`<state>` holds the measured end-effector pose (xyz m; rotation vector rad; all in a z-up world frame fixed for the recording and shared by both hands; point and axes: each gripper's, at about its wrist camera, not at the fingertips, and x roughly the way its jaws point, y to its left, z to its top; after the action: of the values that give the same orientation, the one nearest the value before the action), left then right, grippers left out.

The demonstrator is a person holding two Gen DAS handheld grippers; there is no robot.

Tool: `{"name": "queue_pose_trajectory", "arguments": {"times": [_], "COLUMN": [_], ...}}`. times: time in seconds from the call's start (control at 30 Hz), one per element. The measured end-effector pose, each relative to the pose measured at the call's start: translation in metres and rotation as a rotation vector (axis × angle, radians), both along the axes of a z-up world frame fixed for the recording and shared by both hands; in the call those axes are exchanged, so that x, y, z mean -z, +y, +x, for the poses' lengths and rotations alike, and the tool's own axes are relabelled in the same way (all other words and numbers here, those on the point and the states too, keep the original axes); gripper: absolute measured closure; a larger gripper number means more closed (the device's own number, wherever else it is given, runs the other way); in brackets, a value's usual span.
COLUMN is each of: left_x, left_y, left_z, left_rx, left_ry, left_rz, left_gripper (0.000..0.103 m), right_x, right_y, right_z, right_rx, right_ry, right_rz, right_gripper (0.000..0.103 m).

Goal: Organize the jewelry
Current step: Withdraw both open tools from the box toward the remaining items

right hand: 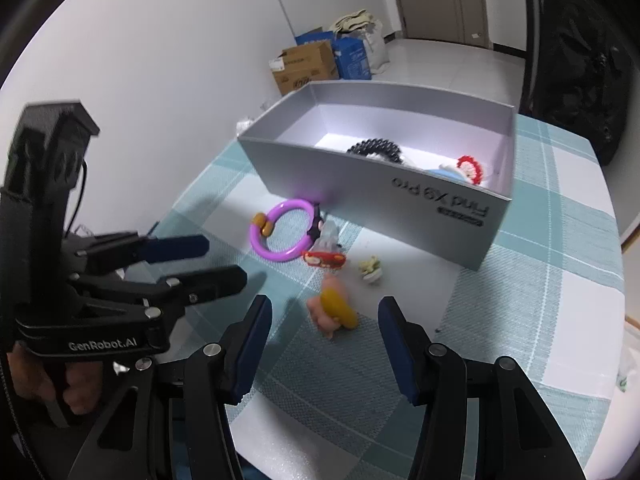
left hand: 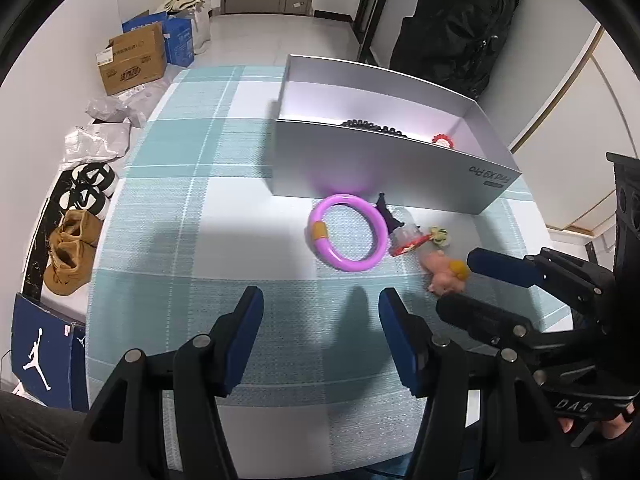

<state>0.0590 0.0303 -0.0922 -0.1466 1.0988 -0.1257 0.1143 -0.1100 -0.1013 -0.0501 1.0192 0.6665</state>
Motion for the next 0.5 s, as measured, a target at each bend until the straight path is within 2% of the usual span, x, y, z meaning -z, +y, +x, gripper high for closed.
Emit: {"name": "queue_pose_trajectory", "arguments": {"times": [0.13,0.33,0.5], "left_x": [0.001,0.000,-0.002], "left_y": [0.006,0.005,0.006], "left_z": [-0.001,-0.003,-0.003], "left_rx": [-0.017,-0.023,-0.031], "left_ry": [0.009,0.010,0.007], "left_rz": [-0.013,-0.009,-0.006], "left_gripper": [0.048,0.048,0.048], "right_x": [0.004,0.009,0.011], "right_y": [0.007,0.015,0.023], "right_z": [-0.001,0.000,-0.004], "right_rx": [-0.018,-0.022,-0.036], "right_ry": [-0.016,-0.029,-0.082], "right_rz": [-0.021,-0.041,-0.093], "right_gripper": [0.042,0.042,0.044]}}
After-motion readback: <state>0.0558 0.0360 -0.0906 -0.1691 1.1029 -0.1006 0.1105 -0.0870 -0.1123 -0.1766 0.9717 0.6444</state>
